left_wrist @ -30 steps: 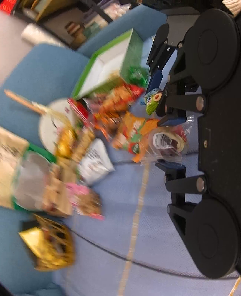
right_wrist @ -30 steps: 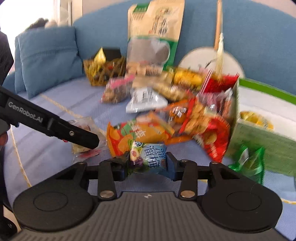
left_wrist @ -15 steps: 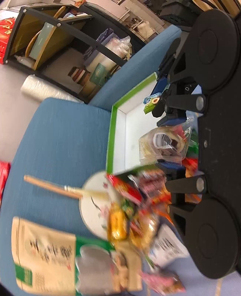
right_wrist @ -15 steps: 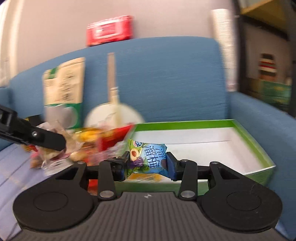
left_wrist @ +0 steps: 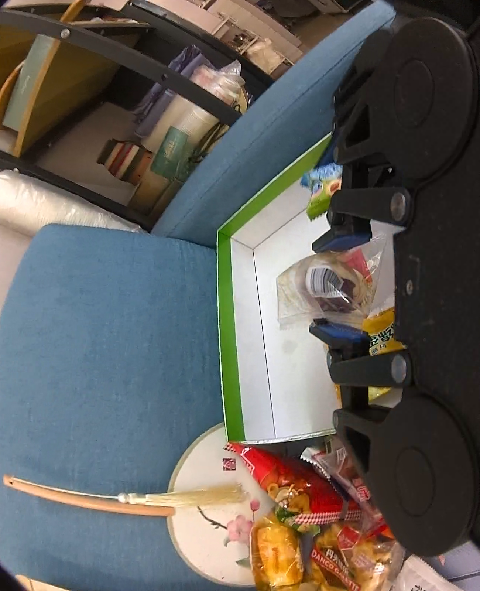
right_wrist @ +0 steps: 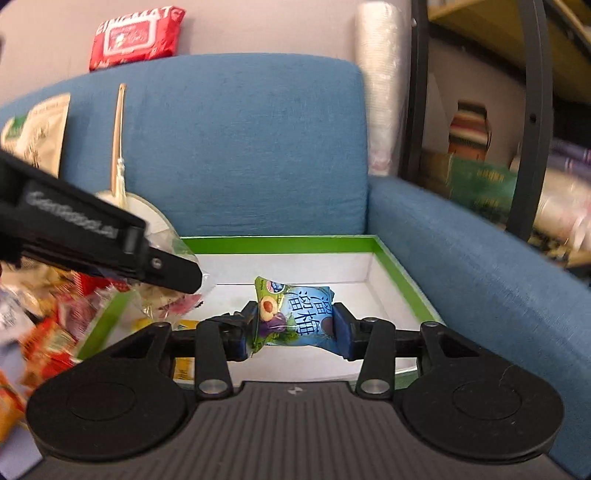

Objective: Organize snacks
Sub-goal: 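Drop the pastry packet and candy packet into the green box with both grippers, then grasp the orange-red cracker bag with the left gripper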

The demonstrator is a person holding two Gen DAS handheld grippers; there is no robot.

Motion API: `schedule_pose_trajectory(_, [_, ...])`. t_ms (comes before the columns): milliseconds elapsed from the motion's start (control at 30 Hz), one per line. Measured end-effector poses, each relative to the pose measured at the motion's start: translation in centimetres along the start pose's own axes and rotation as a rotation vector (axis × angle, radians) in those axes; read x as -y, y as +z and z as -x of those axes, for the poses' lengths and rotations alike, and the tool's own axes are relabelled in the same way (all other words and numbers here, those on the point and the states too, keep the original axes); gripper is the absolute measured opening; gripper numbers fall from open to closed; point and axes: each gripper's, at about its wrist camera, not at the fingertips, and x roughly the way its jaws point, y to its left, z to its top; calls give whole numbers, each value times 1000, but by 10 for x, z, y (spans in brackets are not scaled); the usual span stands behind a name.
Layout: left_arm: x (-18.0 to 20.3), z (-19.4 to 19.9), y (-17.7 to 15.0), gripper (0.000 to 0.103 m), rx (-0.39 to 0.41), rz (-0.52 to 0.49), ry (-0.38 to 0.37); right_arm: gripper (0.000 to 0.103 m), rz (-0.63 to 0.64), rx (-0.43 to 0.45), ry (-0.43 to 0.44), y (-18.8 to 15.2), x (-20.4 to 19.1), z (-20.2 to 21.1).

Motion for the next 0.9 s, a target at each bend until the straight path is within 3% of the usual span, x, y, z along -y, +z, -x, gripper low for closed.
schedule_pose_trajectory(67, [-3,-2,0,39,7,8,15,79,15,-5,-3,-1,-1,-3])
schedule_pose_trajectory(100, [-4,-2,0,65,17,9,27,82,28,-5,-5,-3,-2,-3])
schedule_pose_trajectory(133, [-4,0,-1,103,28,5,44,93,43,-3,-16,-3,-4,-3])
schedule_pose_trajectory(167, [-4,3,-1,103,46,2,67,103,59,7,-36,-4,-6,-2])
schedule_pose_trajectory(267, [-5,17,-4,103,132,-8,143,103,88,61,-82,-4,-8,4])
schedule_pose_trajectory(533, [-18,36,-5,103,102,29,148,103,51,79,-24,-3,-5,14])
schedule_pose_trajectory(700, [-25,71,-18,103,112,41,160,103,5,91,116,-3,-14,30])
schedule_pose_trajectory(900, [-56,123,-49,103,104,88,265,103,1,60,319,-5,-43,42])
